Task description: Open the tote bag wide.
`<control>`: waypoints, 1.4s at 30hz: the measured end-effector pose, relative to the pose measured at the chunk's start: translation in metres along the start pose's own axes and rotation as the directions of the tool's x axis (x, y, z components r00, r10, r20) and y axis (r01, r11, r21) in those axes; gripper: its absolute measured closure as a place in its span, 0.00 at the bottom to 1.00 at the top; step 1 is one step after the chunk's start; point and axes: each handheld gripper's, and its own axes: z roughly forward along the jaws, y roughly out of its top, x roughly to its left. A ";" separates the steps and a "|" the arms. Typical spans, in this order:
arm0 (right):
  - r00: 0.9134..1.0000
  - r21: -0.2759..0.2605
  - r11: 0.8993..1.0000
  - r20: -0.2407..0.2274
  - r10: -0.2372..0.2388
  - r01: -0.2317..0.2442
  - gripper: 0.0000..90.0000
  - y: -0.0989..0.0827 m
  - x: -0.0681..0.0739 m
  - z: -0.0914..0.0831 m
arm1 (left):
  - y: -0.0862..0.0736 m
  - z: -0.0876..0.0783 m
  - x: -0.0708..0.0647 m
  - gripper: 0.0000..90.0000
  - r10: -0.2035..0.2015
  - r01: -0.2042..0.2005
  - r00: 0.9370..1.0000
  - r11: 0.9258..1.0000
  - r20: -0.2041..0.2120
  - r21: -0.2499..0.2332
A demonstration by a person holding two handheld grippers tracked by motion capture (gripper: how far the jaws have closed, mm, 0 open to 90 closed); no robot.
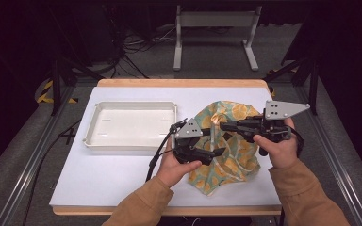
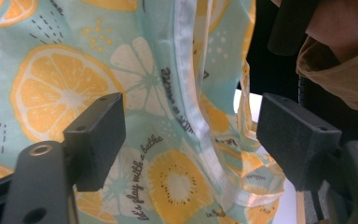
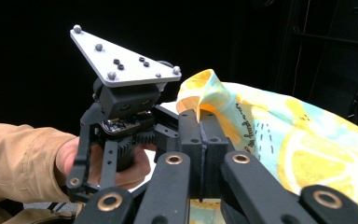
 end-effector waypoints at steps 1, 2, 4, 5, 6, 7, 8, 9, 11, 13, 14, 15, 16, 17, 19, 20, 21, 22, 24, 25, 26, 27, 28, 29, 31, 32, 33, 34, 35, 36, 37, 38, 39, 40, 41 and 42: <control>1.000 0.000 1.000 -0.002 0.002 -0.002 1.00 0.000 0.000 0.001 | 0.000 0.002 0.000 0.29 -0.002 0.002 1.000 1.000 0.002 -0.001; 1.000 0.000 1.000 -0.004 0.004 -0.004 1.00 -0.001 0.000 0.002 | 0.000 0.003 0.000 0.32 -0.002 0.002 1.000 1.000 0.001 0.000; 1.000 0.000 1.000 -0.009 0.006 -0.006 1.00 -0.002 0.001 0.003 | 0.000 0.005 0.000 0.36 0.001 -0.001 1.000 1.000 -0.012 0.009; 1.000 0.004 1.000 -0.009 0.006 -0.006 1.00 -0.003 0.001 0.003 | -0.001 0.005 0.000 0.39 0.000 0.000 1.000 1.000 -0.013 0.010; 1.000 0.005 1.000 -0.009 0.006 -0.006 1.00 -0.003 0.001 0.003 | -0.001 0.005 0.000 0.41 -0.006 0.006 1.000 1.000 -0.015 0.012; 1.000 0.004 1.000 -0.010 0.005 -0.005 1.00 -0.004 0.001 0.003 | -0.001 0.005 0.001 0.44 -0.008 0.008 1.000 1.000 -0.017 0.013; 1.000 0.006 1.000 -0.011 0.006 -0.006 1.00 -0.004 0.001 0.003 | -0.001 0.005 0.001 0.48 -0.008 0.008 1.000 1.000 -0.019 0.012; 1.000 0.005 1.000 -0.010 0.007 -0.007 1.00 -0.004 0.001 0.003 | -0.001 0.004 0.002 0.51 -0.007 0.007 1.000 1.000 -0.017 0.013; 1.000 0.004 1.000 -0.011 0.008 -0.008 1.00 -0.005 0.001 0.003 | -0.001 0.004 0.002 0.58 -0.009 0.010 1.000 1.000 -0.021 0.015; 1.000 0.004 1.000 -0.012 0.009 -0.009 1.00 -0.006 0.001 0.003 | -0.001 0.003 0.002 0.68 -0.007 0.007 1.000 1.000 -0.023 0.016; 1.000 0.004 1.000 -0.012 0.009 -0.009 1.00 -0.006 0.001 0.003 | -0.001 0.002 0.003 0.68 -0.003 0.004 1.000 1.000 -0.022 0.012; 1.000 0.005 1.000 -0.012 0.008 -0.008 1.00 -0.006 0.001 0.002 | -0.001 0.002 0.003 0.74 -0.010 0.010 1.000 1.000 -0.027 0.010; 1.000 0.003 1.000 -0.012 0.008 -0.008 1.00 -0.006 0.001 0.002 | -0.001 0.000 0.003 0.79 -0.004 0.004 1.000 1.000 -0.029 0.012; 1.000 0.004 1.000 -0.010 0.007 -0.007 1.00 -0.006 0.001 0.001 | -0.001 -0.001 0.003 0.85 0.000 0.001 0.999 1.000 -0.034 0.013; 1.000 0.004 1.000 -0.010 0.007 -0.007 1.00 -0.006 0.001 0.001 | 0.000 -0.001 0.003 0.93 0.002 -0.002 0.999 1.000 -0.035 0.009; 1.000 0.006 1.000 -0.007 0.007 -0.007 1.00 -0.006 0.001 0.000 | 0.000 -0.003 0.003 0.95 0.004 -0.004 0.999 1.000 -0.038 0.003; 1.000 0.006 1.000 -0.007 0.007 -0.007 1.00 -0.006 0.001 0.000 | 0.000 -0.003 0.003 0.98 0.004 -0.004 0.999 1.000 -0.038 0.003; 1.000 0.006 1.000 -0.005 0.007 -0.007 1.00 -0.006 0.001 -0.001 | 0.000 -0.003 0.003 0.98 0.008 -0.008 0.999 1.000 -0.039 0.002; 1.000 0.006 1.000 -0.001 0.008 -0.008 1.00 -0.007 0.001 -0.002 | 0.000 -0.005 0.003 0.99 0.005 -0.005 0.999 1.000 -0.036 0.001; 1.000 0.003 1.000 0.001 0.009 -0.009 0.99 -0.007 0.001 -0.004 | 0.000 -0.005 0.004 0.99 0.003 -0.003 0.999 1.000 -0.039 -0.001; 1.000 0.001 1.000 0.005 0.008 -0.008 0.97 -0.007 0.002 -0.006 | 0.000 -0.007 0.005 0.99 0.000 0.000 0.999 1.000 -0.039 -0.002; 1.000 -0.004 1.000 0.011 0.008 -0.008 0.94 -0.007 0.002 -0.009 | 0.000 -0.008 0.005 0.99 -0.007 0.007 0.999 1.000 -0.038 -0.006; 1.000 -0.007 1.000 0.015 0.010 -0.010 0.93 -0.007 0.002 -0.012 | 0.000 -0.009 0.006 0.99 -0.004 0.004 0.999 1.000 -0.041 -0.006; 1.000 -0.013 1.000 0.020 0.012 -0.012 0.91 -0.007 0.002 -0.016 | 0.000 -0.010 0.007 0.99 -0.008 0.007 0.999 1.000 -0.044 -0.009; 0.999 -0.029 0.999 0.049 0.014 -0.013 0.85 -0.008 0.003 -0.026 | 0.000 -0.011 0.008 0.99 -0.012 0.012 0.999 1.000 -0.044 -0.014; 0.999 -0.029 0.999 0.049 0.014 -0.013 0.85 -0.008 0.003 -0.026 | 0.001 -0.012 0.009 0.99 -0.011 0.011 0.999 1.000 -0.045 -0.015; 0.998 -0.032 0.999 0.061 0.012 -0.010 0.82 -0.008 0.003 -0.029 | 0.001 -0.013 0.010 0.99 -0.020 0.019 0.999 1.000 -0.046 -0.017; 0.997 -0.031 0.999 0.076 0.012 -0.009 0.79 -0.008 0.004 -0.035 | 0.000 -0.014 0.010 0.99 -0.027 0.026 0.999 0.999 -0.045 -0.021; 0.996 -0.031 0.999 0.086 0.012 -0.009 0.74 -0.009 0.005 -0.039 | 0.001 -0.015 0.011 0.99 -0.021 0.020 0.999 1.000 -0.048 -0.019; 0.995 -0.028 1.000 0.098 0.009 -0.006 0.70 -0.010 0.006 -0.043 | 0.001 -0.016 0.012 0.99 -0.020 0.019 0.998 1.000 -0.051 -0.020; 0.992 -0.023 1.000 0.123 -0.002 0.004 0.65 -0.011 0.007 -0.049 | 0.001 -0.017 0.012 0.99 -0.028 0.027 0.999 0.999 -0.047 -0.021; 0.990 -0.017 1.000 0.142 -0.009 0.012 0.61 -0.012 0.008 -0.053 | 0.001 -0.018 0.013 0.99 -0.022 0.021 0.999 1.000 -0.048 -0.020; 0.987 -0.012 1.000 0.159 -0.015 0.017 0.57 -0.014 0.008 -0.057 | 0.001 -0.018 0.013 0.99 -0.020 0.019 0.999 1.000 -0.050 -0.022; 0.987 -0.012 1.000 0.159 -0.015 0.017 0.57 -0.014 0.008 -0.057 | 0.001 -0.018 0.013 0.99 -0.020 0.019 0.999 1.000 -0.050 -0.022; 0.985 -0.007 1.000 0.173 -0.013 0.014 0.54 -0.016 0.009 -0.060 | 0.001 -0.019 0.014 0.99 -0.015 0.014 0.999 1.000 -0.052 -0.023; 0.980 -0.004 1.000 0.199 -0.011 0.012 0.50 -0.019 0.009 -0.065 | 0.001 -0.019 0.014 0.99 -0.017 0.016 0.999 1.000 -0.050 -0.021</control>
